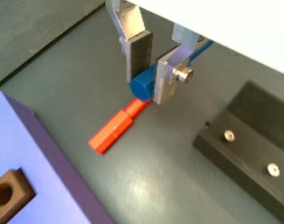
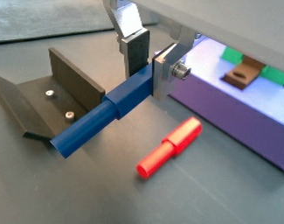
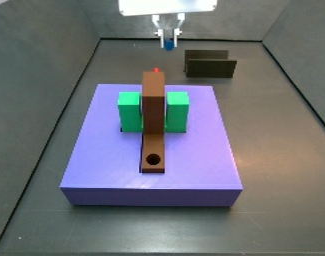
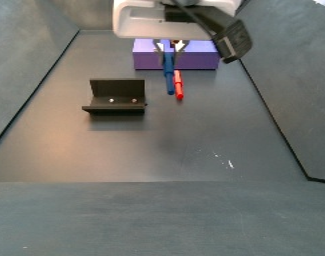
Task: Pick up the blue object. Move up. Place the blue object on the fixture. Regrasp the blue object. Move to above the board. Insert the blue object.
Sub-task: Place the blue object on the fixture.
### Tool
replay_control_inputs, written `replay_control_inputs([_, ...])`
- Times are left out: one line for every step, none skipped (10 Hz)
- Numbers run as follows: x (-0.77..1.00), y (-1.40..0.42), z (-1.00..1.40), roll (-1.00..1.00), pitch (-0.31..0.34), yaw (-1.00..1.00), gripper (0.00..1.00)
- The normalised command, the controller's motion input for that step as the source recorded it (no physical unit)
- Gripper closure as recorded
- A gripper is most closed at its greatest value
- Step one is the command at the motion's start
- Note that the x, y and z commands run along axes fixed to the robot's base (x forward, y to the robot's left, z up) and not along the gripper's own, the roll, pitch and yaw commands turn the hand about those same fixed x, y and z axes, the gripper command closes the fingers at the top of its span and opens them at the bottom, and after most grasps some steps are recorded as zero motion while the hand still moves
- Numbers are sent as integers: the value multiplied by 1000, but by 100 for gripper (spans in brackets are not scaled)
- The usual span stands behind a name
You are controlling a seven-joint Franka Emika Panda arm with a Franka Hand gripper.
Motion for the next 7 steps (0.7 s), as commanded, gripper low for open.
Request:
replay_control_inputs([391, 0, 54, -820, 0, -129, 100])
replay_control_inputs([437, 0, 111, -783, 0, -214, 100])
replay_control_inputs([434, 0, 217, -749, -37, -400, 100])
replay_control_inputs([566, -46, 320, -274, 0, -320, 100])
replay_control_inputs([660, -223, 229, 206, 0, -331, 100])
replay_control_inputs([709, -206, 100, 417, -9, -331, 100])
replay_control_inputs([691, -169, 0, 486, 0, -326, 100])
